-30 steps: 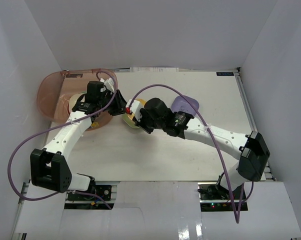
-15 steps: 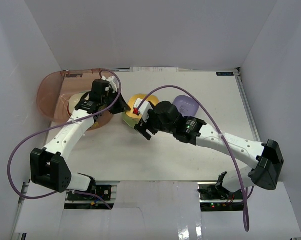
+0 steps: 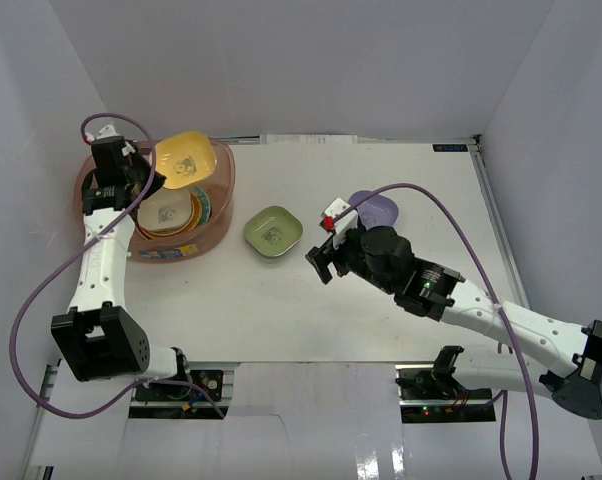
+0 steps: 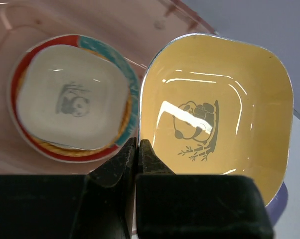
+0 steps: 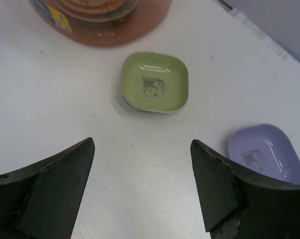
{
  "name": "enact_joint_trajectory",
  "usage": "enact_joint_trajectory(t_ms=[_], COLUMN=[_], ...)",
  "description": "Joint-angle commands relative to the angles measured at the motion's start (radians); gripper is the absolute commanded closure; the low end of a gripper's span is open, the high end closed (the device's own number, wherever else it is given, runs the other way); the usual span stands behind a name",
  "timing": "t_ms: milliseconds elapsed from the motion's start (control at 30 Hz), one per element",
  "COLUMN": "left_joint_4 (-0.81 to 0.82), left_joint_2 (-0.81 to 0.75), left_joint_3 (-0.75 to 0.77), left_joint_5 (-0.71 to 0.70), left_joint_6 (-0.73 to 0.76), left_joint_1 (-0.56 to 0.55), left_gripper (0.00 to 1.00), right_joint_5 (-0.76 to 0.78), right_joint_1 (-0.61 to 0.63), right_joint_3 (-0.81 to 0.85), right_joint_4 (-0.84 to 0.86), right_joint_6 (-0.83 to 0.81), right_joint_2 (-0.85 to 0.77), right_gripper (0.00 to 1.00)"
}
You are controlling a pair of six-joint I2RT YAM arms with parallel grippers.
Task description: Place the plates into the plastic bin on the countertop
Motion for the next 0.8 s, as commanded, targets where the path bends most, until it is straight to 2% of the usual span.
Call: enact_joint_trajectory(t_ms=[0,133,367,533,567,633,667,700,767], left_joint_4=[0.017,0.023,0.023,0.017,0.016,0.017,0.017,0.017,0.028], left_joint_2=[0.018,0.105,0.254,0.317,0.325,0.331,0.330,0.324,0.288], left_joint_3=[-0.035,-0.041,0.006,0.008,0.011,0.015,0.018,0.018,0.015], left_joint_5=[-0.099,-0.131,-0.203,-0.249,-0.250,-0.236,-0.221,-0.210,-0.179], left_joint_6=[-0.009,0.023,0.112,0.139,0.141,0.138,0.132,0.118,0.110], left_joint_1=[0.077,0.122,0.124,0.124,0.124,0.122,0.122,0.122,0.116], left_gripper=[1.00,1.00,1.00,0.98,0.91,0.67,0.38,0.26,0.12], right_joint_5=[0.127,0.158,0.050,0.040,0.040,0.049,0.053,0.056,0.055], right_joint_1=[-0.013,-0.070,-0.235,-0.285,-0.292,-0.309,-0.315,-0.330,-0.349], right_joint_3=[-0.058,-0.113,-0.188,-0.194,-0.196,-0.193,-0.191,-0.190,-0.187], right_joint_4=[0.035,0.035,0.035,0.037,0.035,0.035,0.038,0.045,0.061], right_joint_6=[0.088,0.160,0.223,0.249,0.265,0.280,0.294,0.298,0.314], right_joint_2=[0.004,-0.008,-0.049,-0.034,-0.028,-0.005,0.003,0.015,0.064], right_gripper=[0.17,0.19,0.20,0.21,0.21,0.20,0.20,0.21,0.23])
